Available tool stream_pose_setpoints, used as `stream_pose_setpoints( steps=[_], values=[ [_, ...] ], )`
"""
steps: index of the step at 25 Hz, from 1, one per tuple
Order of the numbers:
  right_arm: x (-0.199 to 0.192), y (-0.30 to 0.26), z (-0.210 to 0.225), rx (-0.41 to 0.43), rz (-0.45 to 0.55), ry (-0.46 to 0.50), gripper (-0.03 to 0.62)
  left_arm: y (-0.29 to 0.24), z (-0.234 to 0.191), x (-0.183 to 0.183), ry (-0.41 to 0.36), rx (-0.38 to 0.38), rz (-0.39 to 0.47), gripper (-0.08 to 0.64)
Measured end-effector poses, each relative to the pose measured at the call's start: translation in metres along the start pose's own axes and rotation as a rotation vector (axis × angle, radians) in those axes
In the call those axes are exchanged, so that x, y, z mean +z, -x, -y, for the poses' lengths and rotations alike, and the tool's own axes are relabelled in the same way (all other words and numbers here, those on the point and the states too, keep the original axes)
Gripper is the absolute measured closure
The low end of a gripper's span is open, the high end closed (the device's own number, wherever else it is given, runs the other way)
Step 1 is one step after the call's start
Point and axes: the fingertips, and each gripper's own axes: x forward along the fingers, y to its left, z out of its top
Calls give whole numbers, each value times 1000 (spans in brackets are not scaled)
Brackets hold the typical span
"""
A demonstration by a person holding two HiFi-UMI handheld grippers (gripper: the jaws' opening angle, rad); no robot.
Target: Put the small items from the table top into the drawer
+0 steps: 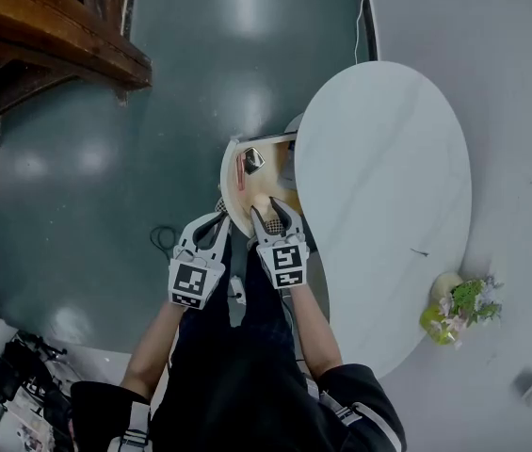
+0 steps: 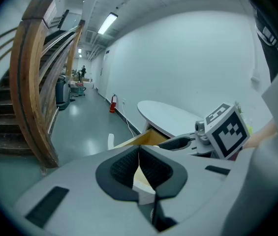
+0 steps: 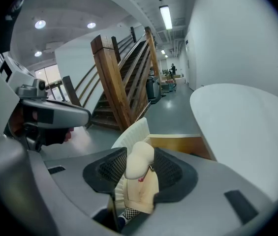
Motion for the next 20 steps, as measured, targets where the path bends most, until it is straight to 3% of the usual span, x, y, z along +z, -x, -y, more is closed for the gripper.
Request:
stream_pose_setpoints(
  steps=[20],
  values=[
    [-52,-98,24,-31,-195,-9,399,7,-26,-4,14,34,-11,538]
  ],
)
